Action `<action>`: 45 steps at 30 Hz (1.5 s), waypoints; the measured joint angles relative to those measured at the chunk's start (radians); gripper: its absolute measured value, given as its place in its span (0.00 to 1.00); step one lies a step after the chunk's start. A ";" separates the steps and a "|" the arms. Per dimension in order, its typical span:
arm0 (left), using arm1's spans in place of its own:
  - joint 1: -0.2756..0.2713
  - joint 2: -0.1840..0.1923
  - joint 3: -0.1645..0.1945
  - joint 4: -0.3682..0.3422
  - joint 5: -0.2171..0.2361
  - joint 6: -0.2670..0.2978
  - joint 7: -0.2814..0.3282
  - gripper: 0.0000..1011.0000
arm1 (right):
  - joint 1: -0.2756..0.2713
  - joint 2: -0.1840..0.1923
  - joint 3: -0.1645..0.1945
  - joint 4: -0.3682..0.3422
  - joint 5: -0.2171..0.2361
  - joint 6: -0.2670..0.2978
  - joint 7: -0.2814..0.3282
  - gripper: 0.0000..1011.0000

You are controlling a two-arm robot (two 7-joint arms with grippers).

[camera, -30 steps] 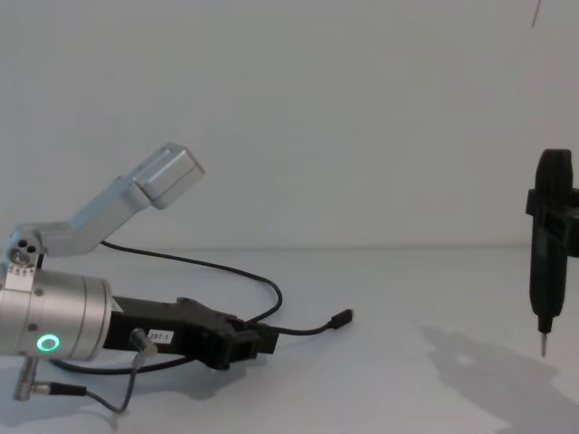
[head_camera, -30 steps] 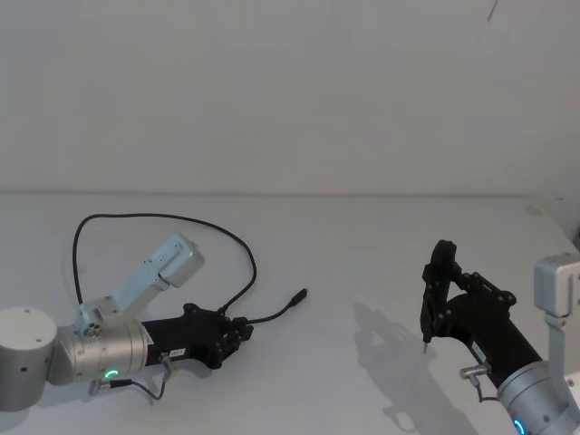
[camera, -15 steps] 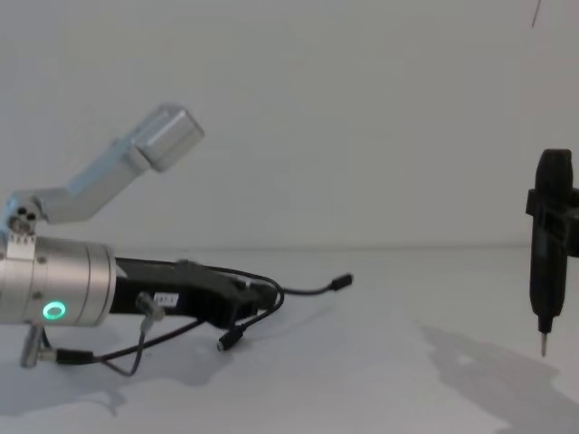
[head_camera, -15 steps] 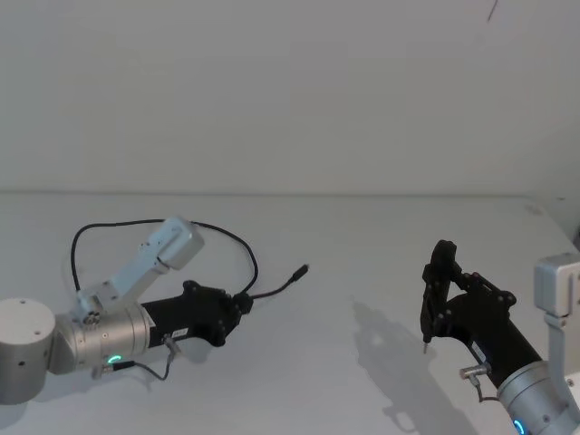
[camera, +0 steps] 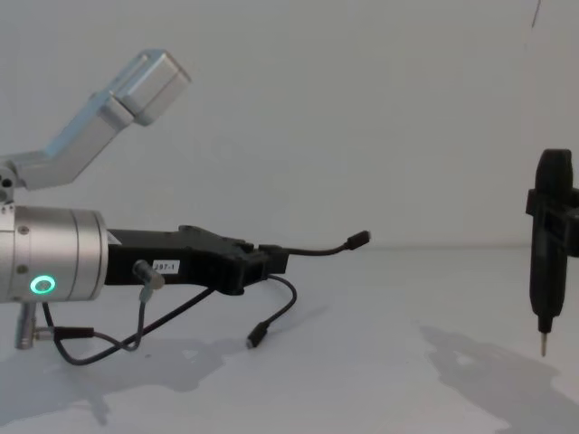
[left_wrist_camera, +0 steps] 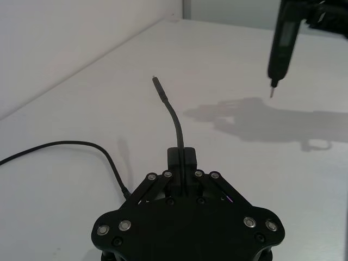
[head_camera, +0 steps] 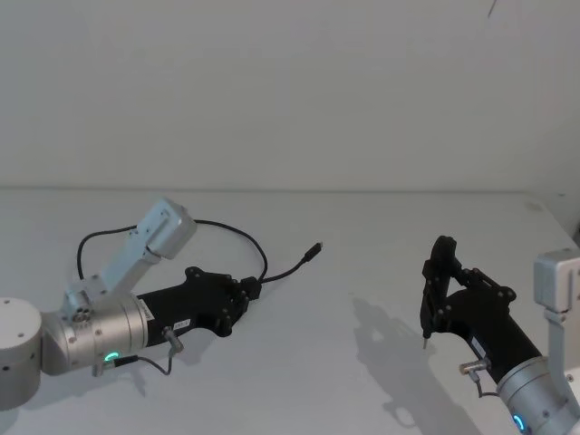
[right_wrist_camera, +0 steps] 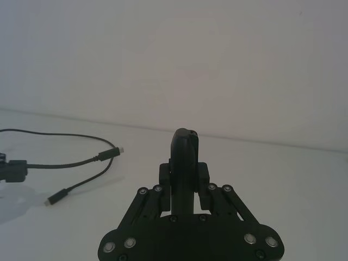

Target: Pick up the data cable with the one hand.

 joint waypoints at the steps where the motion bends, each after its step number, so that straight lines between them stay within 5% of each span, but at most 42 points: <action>1: 0.010 0.005 -0.004 -0.017 -0.007 0.003 0.001 0.04 | 0.000 0.000 0.000 0.000 0.000 0.000 0.000 0.28; 17: 0.059 0.031 -0.024 -0.107 -0.049 0.024 0.010 0.04 | 0.004 -0.018 0.001 -0.021 0.003 -0.018 0.004 0.28; 30: 0.071 0.037 -0.028 -0.129 -0.059 0.030 0.013 0.04 | 0.051 -0.095 -0.029 -0.034 0.039 -0.084 0.037 0.28; 45: 0.076 0.039 -0.030 -0.138 -0.063 0.032 0.014 0.04 | 0.179 -0.194 -0.042 0.086 0.075 -0.123 0.058 0.28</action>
